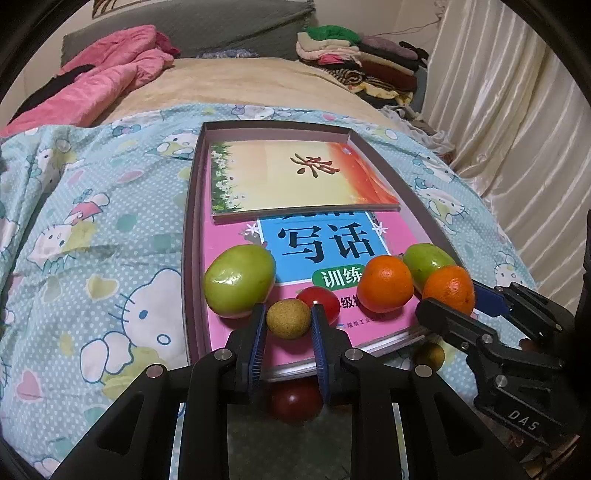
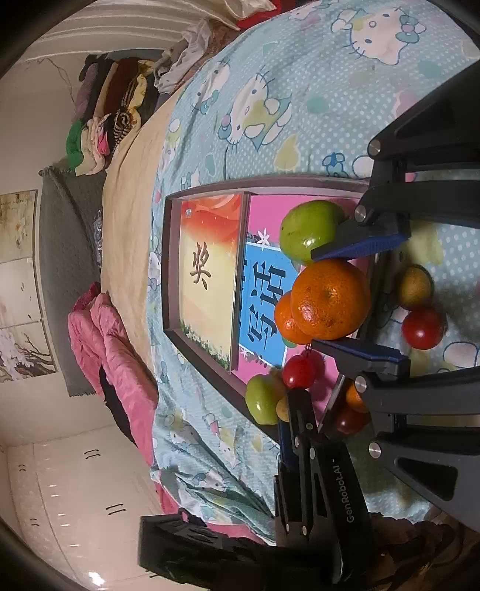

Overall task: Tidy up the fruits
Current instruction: 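Lower the orange with the right tool beside the other orange while the left tool lowers the small fruit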

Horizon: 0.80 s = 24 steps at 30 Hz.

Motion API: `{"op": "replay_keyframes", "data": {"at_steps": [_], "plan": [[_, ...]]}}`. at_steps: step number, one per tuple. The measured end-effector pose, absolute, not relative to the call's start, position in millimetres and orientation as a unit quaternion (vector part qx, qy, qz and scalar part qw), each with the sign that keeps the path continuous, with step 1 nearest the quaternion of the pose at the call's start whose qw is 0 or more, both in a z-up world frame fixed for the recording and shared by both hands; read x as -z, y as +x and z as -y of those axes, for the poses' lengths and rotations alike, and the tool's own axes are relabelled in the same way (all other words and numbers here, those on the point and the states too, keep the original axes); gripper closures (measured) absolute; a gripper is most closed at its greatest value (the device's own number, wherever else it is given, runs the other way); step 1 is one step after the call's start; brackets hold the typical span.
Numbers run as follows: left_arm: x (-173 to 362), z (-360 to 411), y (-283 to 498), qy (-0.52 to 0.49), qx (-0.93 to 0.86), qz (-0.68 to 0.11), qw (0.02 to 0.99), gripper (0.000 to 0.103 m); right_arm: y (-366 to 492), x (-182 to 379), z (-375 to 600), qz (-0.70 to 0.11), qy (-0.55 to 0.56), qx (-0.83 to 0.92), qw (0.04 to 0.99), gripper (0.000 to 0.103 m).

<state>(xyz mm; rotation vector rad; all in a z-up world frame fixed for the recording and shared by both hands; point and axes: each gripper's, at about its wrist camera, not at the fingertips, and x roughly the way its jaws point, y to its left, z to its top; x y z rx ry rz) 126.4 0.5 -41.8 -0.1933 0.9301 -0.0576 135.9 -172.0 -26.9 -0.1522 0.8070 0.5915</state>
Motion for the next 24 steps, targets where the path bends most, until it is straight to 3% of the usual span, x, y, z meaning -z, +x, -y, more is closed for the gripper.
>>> {"op": "replay_keyframes", "data": {"at_steps": [24], "plan": [[43.5,-6.5,127.4,-0.1,0.021,-0.448,0.888,0.079,143.6,38.7,148.9,-0.381,-0.109,-0.284,0.873,0.062]]}}
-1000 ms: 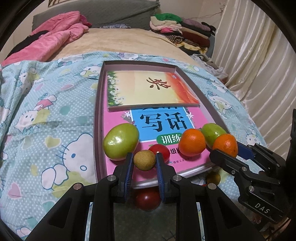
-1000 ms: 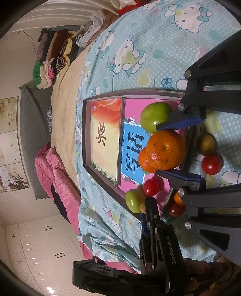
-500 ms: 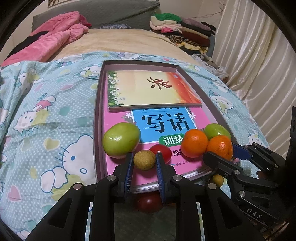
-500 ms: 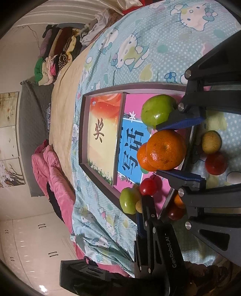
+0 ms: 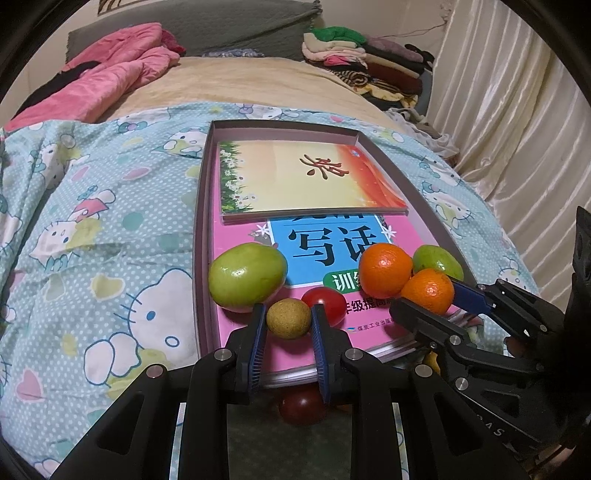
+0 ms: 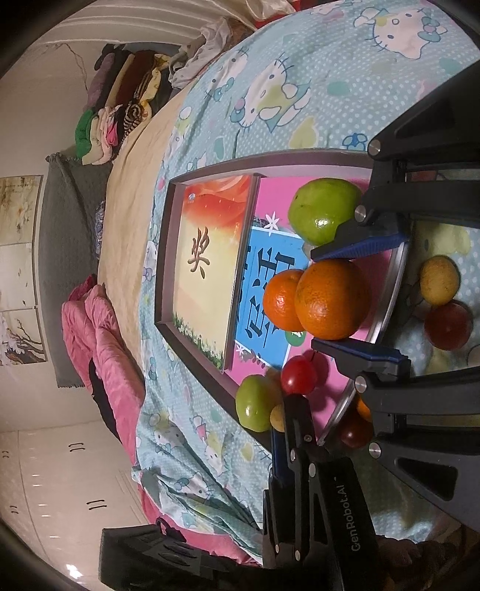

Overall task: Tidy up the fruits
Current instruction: 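Lower the orange with the right tool beside the other orange while the left tool lowers the small fruit, then open the right tool to release the orange while the left tool holds the small fruit by the tomato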

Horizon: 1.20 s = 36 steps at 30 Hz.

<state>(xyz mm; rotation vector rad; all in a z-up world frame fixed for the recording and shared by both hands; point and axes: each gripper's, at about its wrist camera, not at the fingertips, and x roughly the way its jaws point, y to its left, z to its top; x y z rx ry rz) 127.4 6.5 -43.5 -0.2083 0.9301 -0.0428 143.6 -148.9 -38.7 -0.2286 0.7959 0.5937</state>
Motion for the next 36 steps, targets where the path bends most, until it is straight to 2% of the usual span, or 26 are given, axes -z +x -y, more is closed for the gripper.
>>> {"op": "replay_keyframes", "data": {"at_steps": [24,28,36], "plan": [[47.4,-5.9,129.5,-0.095,0.018,-0.455,0.885,0.079,145.4,41.3,150.1,-0.398,-0.092,-0.287,0.867,0.061],[47.9,-5.9,130.1,-0.096,0.019,-0.456,0.885,0.079,145.0,39.3,150.3,-0.394,-0.088,-0.29,0.868,0.056],[49.6,-5.8,130.7,-0.098,0.018,-0.458,0.883,0.079,143.1,32.7,153.0,-0.384,-0.085,-0.289,0.873,0.055]]}}
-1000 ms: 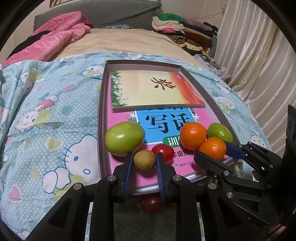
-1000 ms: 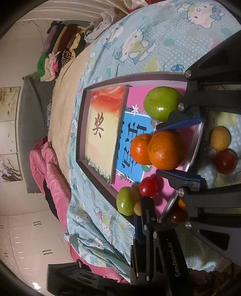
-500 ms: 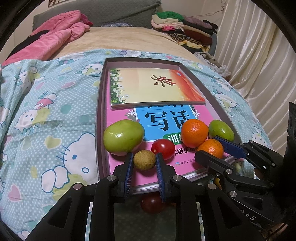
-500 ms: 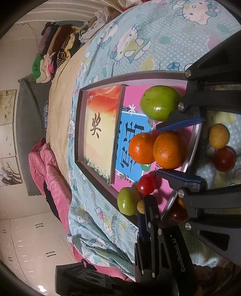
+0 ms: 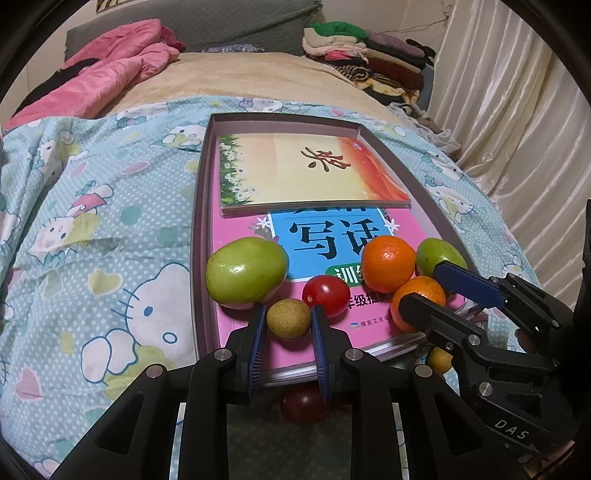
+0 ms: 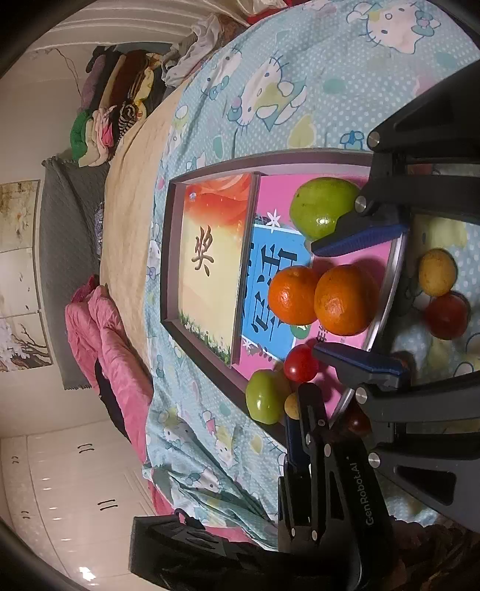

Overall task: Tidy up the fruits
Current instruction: 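Open the right tool to release the orange while the left tool holds the small fruit by the tomato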

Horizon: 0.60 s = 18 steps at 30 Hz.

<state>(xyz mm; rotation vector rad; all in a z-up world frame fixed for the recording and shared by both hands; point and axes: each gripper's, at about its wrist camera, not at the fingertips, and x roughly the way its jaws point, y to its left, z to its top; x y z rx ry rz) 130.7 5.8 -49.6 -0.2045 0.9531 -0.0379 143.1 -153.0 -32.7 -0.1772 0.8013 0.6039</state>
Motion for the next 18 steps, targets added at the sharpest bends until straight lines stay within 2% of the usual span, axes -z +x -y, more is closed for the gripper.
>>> {"op": "replay_keyframes", "data": {"at_steps": [18], "plan": [[45.5,-6.0,128.7,-0.103,0.018,-0.452,0.886,0.077,142.3,29.3,156.2,-0.377,-0.082,-0.288,0.876,0.055]]}}
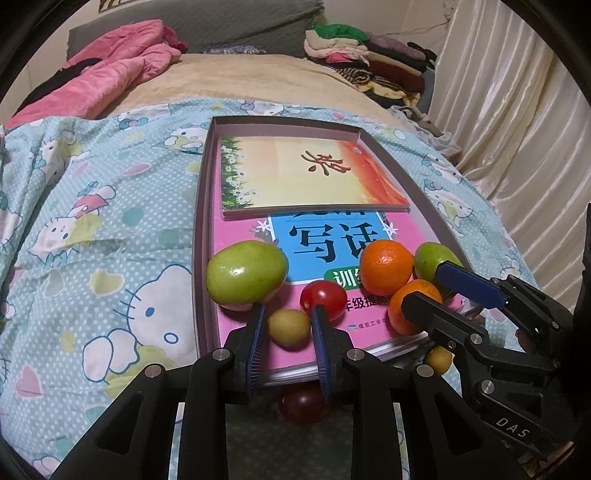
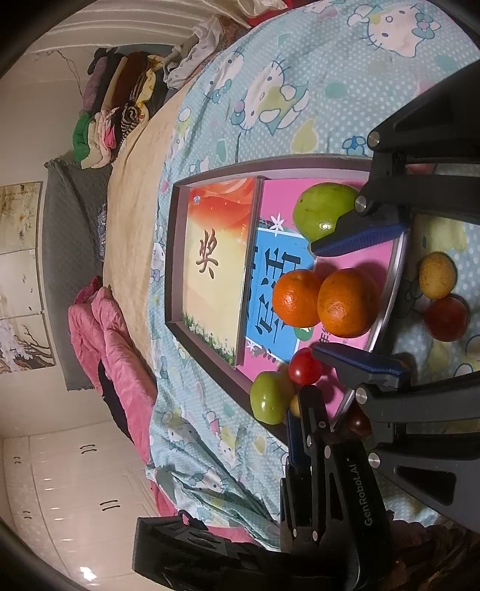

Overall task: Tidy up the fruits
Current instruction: 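Open the right tool to release the orange while the left tool holds the small fruit by the tomato, then open the left tool off the small fruit and pull both tools back from the box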

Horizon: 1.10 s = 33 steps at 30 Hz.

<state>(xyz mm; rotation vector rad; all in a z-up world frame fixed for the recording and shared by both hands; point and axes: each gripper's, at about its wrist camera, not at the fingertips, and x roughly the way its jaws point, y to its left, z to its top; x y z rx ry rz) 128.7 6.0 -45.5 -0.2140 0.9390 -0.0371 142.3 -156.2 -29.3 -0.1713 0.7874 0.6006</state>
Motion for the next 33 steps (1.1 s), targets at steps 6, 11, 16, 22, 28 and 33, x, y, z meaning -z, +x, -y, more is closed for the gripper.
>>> {"op": "replay_keyframes", "data": {"at_steps": [6,11,16,22,28,33], "plan": [[40.4,-3.1,125.3,-0.098,0.02,-0.443,0.891,0.07,142.6,25.7,157.7,-0.371,-0.077,-0.287,0.88,0.054],[36.3,-2.4,123.4,-0.096,0.02,-0.434,0.895,0.062,142.1,23.1,159.8,-0.366,-0.074,-0.285,0.883,0.051],[31.7,-2.5,122.3,-0.095,0.022,-0.427,0.899,0.056,142.2,20.6,161.2,-0.36,-0.073,-0.279,0.887,0.044],[26.4,-3.2,119.9,-0.097,0.021,-0.417,0.904,0.045,143.3,16.7,166.1,-0.352,-0.064,-0.273,0.893,0.04],[22.6,-6.1,118.2,-0.1,0.019,-0.412,0.905,0.037,141.2,10.5,168.4,-0.337,-0.058,-0.273,0.899,0.033],[17.9,-8.0,116.1,-0.105,0.02,-0.403,0.909,0.032,140.6,6.4,170.9,-0.329,-0.052,-0.271,0.903,0.029]]}}
